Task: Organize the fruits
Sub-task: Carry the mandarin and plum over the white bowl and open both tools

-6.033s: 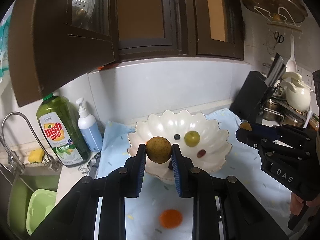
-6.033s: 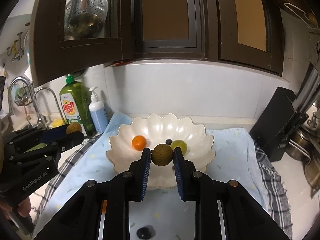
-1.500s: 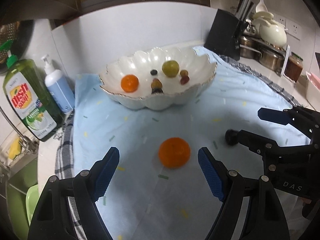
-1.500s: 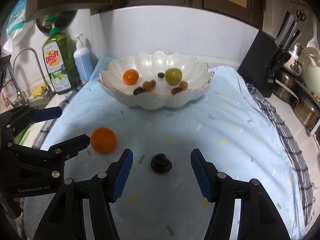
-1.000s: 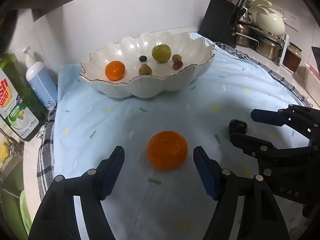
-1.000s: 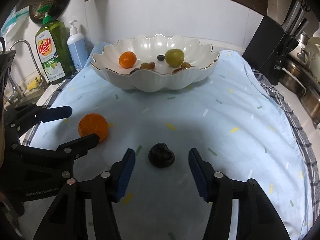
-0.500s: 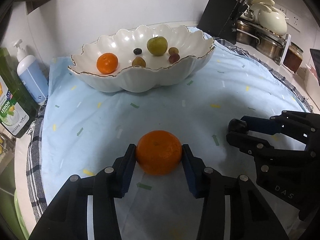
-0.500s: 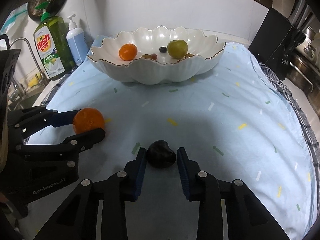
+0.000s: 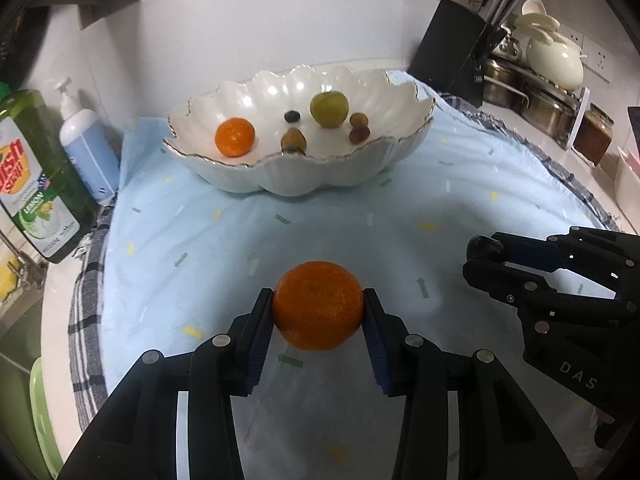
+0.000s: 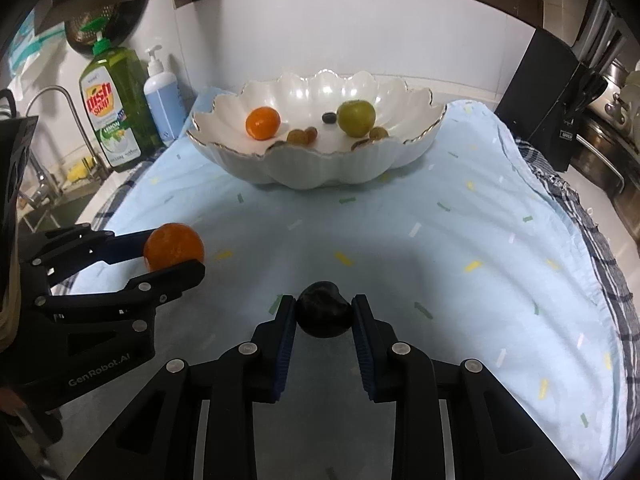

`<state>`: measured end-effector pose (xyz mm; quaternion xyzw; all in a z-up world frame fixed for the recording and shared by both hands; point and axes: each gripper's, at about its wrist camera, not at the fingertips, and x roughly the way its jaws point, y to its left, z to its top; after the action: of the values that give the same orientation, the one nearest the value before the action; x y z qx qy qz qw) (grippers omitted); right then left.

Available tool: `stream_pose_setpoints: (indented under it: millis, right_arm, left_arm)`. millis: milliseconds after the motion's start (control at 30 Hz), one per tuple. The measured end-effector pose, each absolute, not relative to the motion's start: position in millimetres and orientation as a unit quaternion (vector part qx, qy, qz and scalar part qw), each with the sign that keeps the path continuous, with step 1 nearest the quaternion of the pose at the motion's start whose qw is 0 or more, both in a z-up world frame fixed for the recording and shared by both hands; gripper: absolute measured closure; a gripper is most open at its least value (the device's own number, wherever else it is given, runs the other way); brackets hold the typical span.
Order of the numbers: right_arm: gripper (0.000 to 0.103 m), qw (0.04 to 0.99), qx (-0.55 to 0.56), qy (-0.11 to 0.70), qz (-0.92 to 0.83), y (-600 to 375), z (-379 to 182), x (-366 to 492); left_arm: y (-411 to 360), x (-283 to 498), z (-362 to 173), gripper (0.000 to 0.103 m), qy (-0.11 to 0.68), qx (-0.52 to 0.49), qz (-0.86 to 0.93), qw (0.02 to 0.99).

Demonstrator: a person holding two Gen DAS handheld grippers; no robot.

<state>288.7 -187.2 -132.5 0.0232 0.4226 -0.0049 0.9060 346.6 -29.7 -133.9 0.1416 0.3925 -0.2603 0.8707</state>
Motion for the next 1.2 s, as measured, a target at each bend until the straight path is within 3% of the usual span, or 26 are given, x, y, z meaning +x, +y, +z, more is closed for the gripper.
stream_pose_setpoints:
  millis: [1200]
  right_arm:
    - [0.073,0.957,-0.017,0.287,0.048,-212.7,-23.1,283.5]
  left_arm:
    - [-37.6,320.4,-21.7,0.061,0.28,0.081,-0.196,0.937]
